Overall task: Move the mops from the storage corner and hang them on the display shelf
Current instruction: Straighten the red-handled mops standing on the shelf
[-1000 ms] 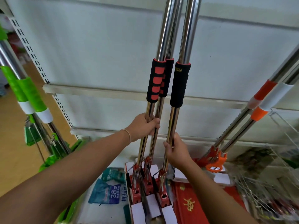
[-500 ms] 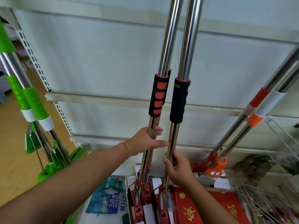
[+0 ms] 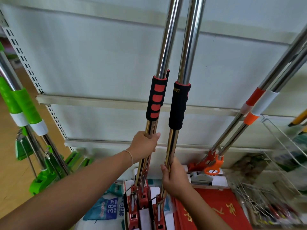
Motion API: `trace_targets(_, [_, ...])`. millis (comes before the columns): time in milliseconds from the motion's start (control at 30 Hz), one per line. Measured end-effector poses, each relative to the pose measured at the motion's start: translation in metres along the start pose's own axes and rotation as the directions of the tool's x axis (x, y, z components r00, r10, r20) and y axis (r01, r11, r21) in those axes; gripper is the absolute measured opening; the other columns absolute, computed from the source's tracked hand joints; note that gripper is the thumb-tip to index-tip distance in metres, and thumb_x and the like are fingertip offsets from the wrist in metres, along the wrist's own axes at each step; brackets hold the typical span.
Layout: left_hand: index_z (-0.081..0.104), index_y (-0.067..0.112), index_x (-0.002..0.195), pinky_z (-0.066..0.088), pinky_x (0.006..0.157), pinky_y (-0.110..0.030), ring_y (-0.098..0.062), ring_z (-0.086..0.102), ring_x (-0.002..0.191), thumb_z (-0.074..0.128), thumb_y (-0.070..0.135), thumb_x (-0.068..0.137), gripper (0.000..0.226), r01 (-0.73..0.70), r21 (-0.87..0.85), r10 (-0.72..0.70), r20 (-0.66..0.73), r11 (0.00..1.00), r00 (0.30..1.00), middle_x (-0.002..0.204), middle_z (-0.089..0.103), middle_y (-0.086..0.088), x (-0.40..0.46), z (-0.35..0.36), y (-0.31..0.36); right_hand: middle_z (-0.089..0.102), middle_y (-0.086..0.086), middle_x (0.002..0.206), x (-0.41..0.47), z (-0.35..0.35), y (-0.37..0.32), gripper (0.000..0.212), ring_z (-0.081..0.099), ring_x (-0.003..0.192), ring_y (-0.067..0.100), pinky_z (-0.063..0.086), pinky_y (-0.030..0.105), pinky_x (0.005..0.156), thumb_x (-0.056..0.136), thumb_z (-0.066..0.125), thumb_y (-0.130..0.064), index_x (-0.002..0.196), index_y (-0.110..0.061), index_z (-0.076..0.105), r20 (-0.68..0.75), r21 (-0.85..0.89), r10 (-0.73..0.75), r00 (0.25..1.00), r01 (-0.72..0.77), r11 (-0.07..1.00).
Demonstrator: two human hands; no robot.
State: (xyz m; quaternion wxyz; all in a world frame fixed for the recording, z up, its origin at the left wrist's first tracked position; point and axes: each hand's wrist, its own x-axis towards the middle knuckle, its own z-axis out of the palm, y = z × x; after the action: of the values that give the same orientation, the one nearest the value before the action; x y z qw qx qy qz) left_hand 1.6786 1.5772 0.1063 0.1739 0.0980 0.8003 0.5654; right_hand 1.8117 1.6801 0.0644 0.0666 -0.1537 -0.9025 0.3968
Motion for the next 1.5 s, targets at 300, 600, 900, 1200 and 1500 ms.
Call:
trace_targets(300, [0.061, 0.010, 0.073, 0.056, 0.066, -0.029, -0.014, 0.062, 0.053, 0.058, 0.041, 0.094, 0.037, 0.003, 0.036, -0.004, 0.035, 0.999, 0.999, 0.058, 0.062, -0.002, -0.005, -0.009, -0.001, 0.059, -0.005, 0.087, -0.018, 0.014, -0.010, 0.010, 0.060, 0.081, 0.010, 0.056, 0.039, 0.074, 0.095, 0.056, -0.025, 0.102, -0.025, 0.049, -0.042, -0.011, 0.097, 0.994, -0.098, 0.995])
trace_targets(600, [0.063, 0.011, 0.071, 0.055, 0.068, -0.029, -0.015, 0.062, 0.052, 0.060, 0.039, 0.092, 0.035, -0.016, 0.018, 0.014, 0.074, 1.000, 0.997, 0.055, 0.063, 0.000, -0.009, -0.016, -0.002, 0.056, -0.002, 0.087, -0.038, 0.020, -0.031, 0.010, 0.058, 0.081, 0.016, 0.054, 0.040, 0.074, 0.097, 0.055, -0.022, 0.102, -0.018, 0.048, -0.118, -0.011, 0.214, 0.970, -0.217, 0.976])
trace_targets(900, [0.062, 0.010, 0.070, 0.055, 0.068, -0.030, -0.018, 0.062, 0.053, 0.060, 0.039, 0.093, 0.037, 0.023, 0.000, -0.023, 0.078, 1.000, 0.997, 0.055, 0.062, -0.002, -0.035, -0.019, 0.000, 0.056, -0.003, 0.087, -0.050, 0.017, -0.041, 0.011, 0.055, 0.078, 0.009, 0.043, 0.021, 0.061, 0.097, 0.057, -0.021, 0.103, -0.018, 0.048, -0.097, 0.006, 0.237, 0.967, -0.237, 0.971])
trace_targets(1200, [0.067, 0.006, 0.080, 0.049, 0.061, -0.028, -0.015, 0.058, 0.051, 0.060, 0.039, 0.093, 0.036, 0.069, 0.010, -0.069, 0.004, 0.998, 0.998, 0.060, 0.061, -0.004, -0.075, -0.020, 0.003, 0.058, -0.001, 0.089, -0.079, 0.009, -0.038, 0.010, 0.060, 0.081, 0.015, 0.056, 0.041, 0.075, 0.098, 0.056, -0.025, 0.102, -0.020, 0.049, -0.026, -0.018, 0.194, 0.981, -0.194, 0.981])
trace_targets(1500, [0.064, 0.006, 0.078, 0.052, 0.058, -0.031, -0.021, 0.056, 0.055, 0.060, 0.048, 0.092, 0.043, 0.080, 0.034, -0.081, 0.026, 0.996, 0.996, 0.063, 0.062, -0.006, -0.119, -0.020, 0.014, 0.060, -0.005, 0.091, -0.104, 0.005, -0.046, 0.011, 0.061, 0.088, 0.016, 0.056, 0.039, 0.079, 0.098, 0.055, -0.023, 0.107, -0.021, 0.050, -0.028, 0.027, 0.182, 0.983, -0.181, 0.983])
